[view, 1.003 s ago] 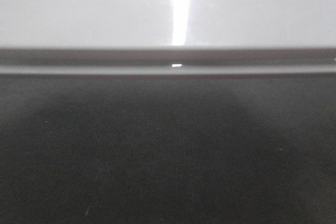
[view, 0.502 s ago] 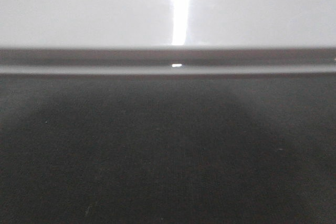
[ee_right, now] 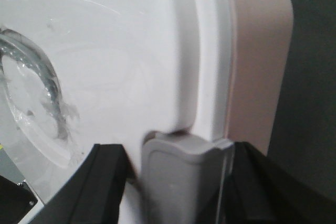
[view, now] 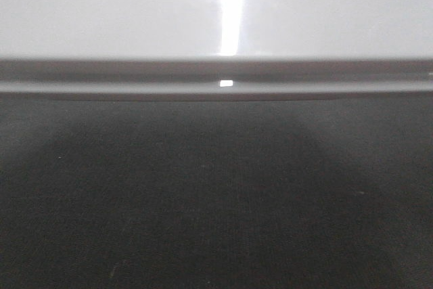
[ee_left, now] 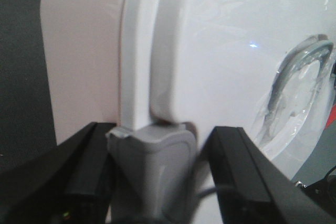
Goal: Grab white bin and place on right shelf
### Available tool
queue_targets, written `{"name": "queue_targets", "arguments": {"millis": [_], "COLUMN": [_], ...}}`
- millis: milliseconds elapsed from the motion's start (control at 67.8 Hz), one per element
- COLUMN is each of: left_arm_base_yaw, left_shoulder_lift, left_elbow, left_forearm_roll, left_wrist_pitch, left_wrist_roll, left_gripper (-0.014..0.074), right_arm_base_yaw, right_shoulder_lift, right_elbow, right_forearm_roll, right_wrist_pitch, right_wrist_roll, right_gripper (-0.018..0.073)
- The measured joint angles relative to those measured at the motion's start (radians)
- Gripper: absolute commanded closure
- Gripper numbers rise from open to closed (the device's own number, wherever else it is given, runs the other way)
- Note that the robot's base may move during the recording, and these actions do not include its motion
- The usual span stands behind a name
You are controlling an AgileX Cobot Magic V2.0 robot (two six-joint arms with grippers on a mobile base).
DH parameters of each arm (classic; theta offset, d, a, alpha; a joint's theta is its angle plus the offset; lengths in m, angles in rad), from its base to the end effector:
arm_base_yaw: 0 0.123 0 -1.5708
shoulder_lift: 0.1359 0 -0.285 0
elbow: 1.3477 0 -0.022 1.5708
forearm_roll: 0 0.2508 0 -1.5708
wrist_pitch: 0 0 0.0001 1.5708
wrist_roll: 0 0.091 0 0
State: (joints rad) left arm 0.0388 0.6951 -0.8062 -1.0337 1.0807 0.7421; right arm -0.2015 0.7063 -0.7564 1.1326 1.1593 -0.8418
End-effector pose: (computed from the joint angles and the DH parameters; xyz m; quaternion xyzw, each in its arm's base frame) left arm 0.1020 -0.0651 0.3726 0.2144 0.7931 -0.3404 0.4574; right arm 0.1097 0.0547 0.3617 -0.1860 0.7941 0.3468 0.4631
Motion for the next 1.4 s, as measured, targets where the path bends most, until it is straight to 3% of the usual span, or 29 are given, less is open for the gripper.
{"name": "queue_targets", "arguments": {"millis": [1401], "left_arm_base_yaw": [0.000], "left_shoulder_lift": [0.000], "left_elbow": [0.000], "left_forearm_roll": [-0.004], "left_wrist_pitch": [0.000], "left_wrist_roll": [0.000], "left_gripper": [0.0357], "right_arm_base_yaw": [0.000], "right_shoulder_lift": [0.000], "right_elbow": [0.000], "right_forearm_roll": [0.002], "right_wrist_pitch": [-0.001], "right_wrist_roll": [0.000], "right_gripper": [0.0255]}}
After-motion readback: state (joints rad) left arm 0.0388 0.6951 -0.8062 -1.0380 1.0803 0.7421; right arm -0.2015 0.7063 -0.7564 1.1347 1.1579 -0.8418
